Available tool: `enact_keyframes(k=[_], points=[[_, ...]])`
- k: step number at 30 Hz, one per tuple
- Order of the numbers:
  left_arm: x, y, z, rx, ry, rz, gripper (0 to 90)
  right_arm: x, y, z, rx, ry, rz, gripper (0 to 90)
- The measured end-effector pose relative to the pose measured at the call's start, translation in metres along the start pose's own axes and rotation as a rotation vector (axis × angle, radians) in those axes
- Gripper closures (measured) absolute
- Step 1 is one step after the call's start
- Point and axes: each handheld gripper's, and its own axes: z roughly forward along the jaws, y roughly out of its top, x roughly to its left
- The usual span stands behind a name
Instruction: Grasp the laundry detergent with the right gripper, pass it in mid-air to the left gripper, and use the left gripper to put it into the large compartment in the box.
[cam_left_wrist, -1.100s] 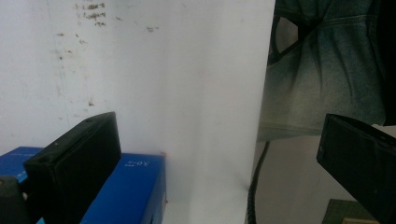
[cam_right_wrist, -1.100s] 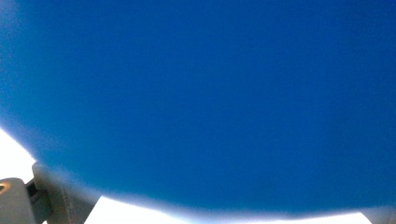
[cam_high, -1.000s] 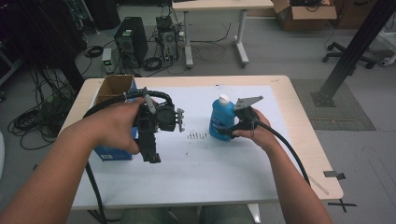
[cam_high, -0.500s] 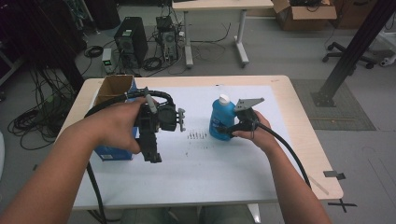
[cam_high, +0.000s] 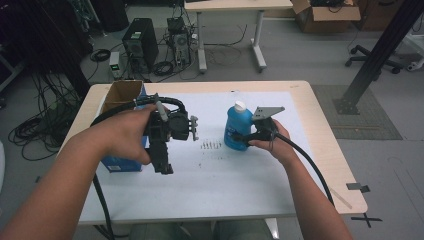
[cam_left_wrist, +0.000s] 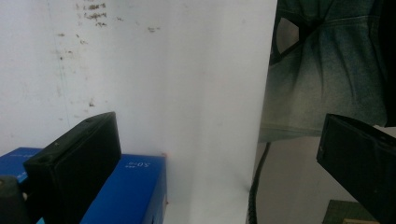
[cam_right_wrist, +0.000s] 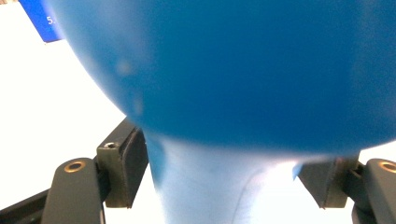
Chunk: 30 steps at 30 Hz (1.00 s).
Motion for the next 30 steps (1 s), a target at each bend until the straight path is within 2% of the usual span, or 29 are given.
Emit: enact_keyframes(k=[5, 8, 12, 22, 30], points=[[0.0005, -0.0007, 0.0007, 0.003, -0.002, -0.004, 0.2, 0.0008, -0.0014, 0.0001, -0.009, -0.002, -0.006, 30.5], [0.0008, -0.0003, 0.0009, 0.002, -0.001, -0.004, 0.2, 0.0018, -0.0022, 0.0005, -0.010, -0.012, -0.015, 36.3], [0.0007, 0.0005, 0.0011, 0.003, -0.002, -0.001, 0.2, 0.0031, -0.0033, 0.0012, -0.021, 0.002, -0.022, 41.9], [0.0009, 0.0020, 0.0008, 0.006, -0.001, 0.000, 0.2, 0.0016, -0.0070, 0.0011, -0.048, 0.011, -0.022, 44.8], [-0.0002, 0.0062, -0.0014, 0.007, 0.004, 0.007, 0.2, 0.0016, -0.0061, 0.0008, -0.044, 0.009, -0.019, 46.4]])
